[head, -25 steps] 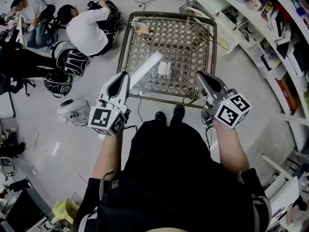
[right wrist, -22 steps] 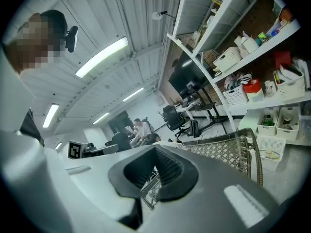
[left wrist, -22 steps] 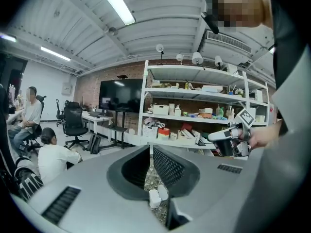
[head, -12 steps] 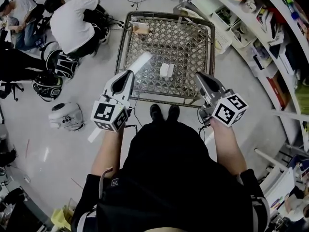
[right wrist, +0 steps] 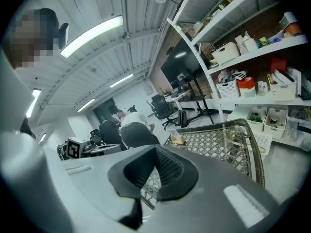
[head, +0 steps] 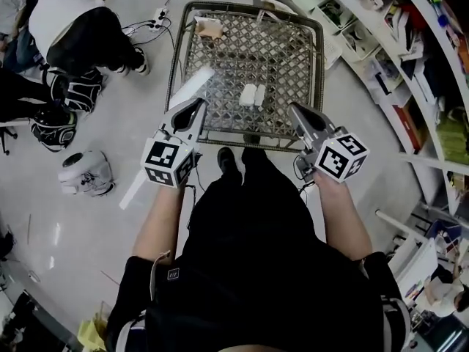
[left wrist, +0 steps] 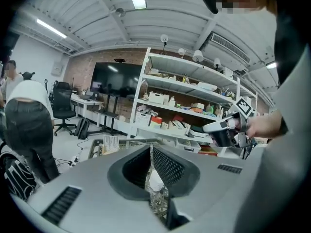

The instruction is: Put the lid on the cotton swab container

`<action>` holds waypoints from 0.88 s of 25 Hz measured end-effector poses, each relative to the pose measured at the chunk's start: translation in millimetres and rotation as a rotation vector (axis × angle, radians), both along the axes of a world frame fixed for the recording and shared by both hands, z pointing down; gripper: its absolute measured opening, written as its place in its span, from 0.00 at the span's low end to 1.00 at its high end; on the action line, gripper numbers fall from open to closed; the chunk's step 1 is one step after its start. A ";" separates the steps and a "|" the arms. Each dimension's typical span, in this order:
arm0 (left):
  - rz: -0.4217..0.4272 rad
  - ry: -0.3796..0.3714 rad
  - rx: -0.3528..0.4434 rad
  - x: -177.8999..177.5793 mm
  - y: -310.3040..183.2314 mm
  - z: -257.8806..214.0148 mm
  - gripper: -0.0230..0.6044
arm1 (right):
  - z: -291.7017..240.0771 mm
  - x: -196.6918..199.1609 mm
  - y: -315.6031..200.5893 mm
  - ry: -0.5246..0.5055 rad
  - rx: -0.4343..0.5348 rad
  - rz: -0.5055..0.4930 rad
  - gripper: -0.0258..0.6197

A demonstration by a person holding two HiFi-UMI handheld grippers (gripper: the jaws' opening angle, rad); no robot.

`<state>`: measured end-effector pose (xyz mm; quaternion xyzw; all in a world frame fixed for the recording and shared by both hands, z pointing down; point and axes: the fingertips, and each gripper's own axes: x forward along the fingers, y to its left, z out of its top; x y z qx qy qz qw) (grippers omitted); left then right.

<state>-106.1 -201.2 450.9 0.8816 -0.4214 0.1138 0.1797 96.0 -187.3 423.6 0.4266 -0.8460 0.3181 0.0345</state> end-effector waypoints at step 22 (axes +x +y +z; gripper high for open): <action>0.123 -0.067 -0.243 62.6 -47.1 148.9 0.05 | 164.5 8.8 -54.8 0.089 -0.234 0.001 0.05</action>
